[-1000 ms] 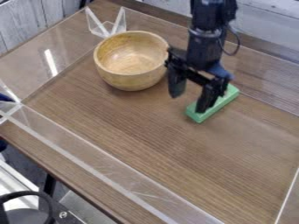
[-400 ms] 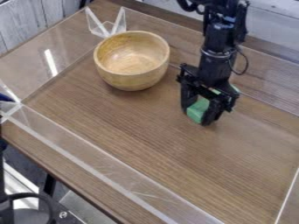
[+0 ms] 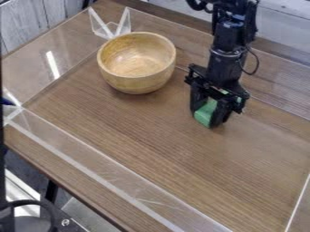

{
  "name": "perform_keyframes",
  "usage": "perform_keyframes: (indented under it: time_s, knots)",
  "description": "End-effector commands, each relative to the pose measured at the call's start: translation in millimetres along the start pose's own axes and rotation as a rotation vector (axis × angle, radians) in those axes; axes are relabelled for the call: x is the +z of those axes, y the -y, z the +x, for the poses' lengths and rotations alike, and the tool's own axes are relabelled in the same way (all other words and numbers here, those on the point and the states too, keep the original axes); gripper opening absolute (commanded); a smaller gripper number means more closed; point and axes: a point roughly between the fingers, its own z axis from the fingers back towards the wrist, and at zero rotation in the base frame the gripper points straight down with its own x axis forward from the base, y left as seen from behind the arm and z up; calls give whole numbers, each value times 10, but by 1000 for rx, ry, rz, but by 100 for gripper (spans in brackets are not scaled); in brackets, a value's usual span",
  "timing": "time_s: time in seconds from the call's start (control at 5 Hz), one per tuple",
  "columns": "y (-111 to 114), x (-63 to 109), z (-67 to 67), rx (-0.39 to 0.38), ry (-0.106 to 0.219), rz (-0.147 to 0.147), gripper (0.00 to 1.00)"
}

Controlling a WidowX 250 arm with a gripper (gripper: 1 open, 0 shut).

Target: Put the green block in the brown bowl

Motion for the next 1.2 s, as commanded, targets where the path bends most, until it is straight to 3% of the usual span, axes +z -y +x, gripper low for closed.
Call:
perform_keyframes:
  time_s: [0.0,1.0]
  knots:
    - [-4,94,131,-41,49,-9,0]
    - [56,43,158,-112,51,-63,0]
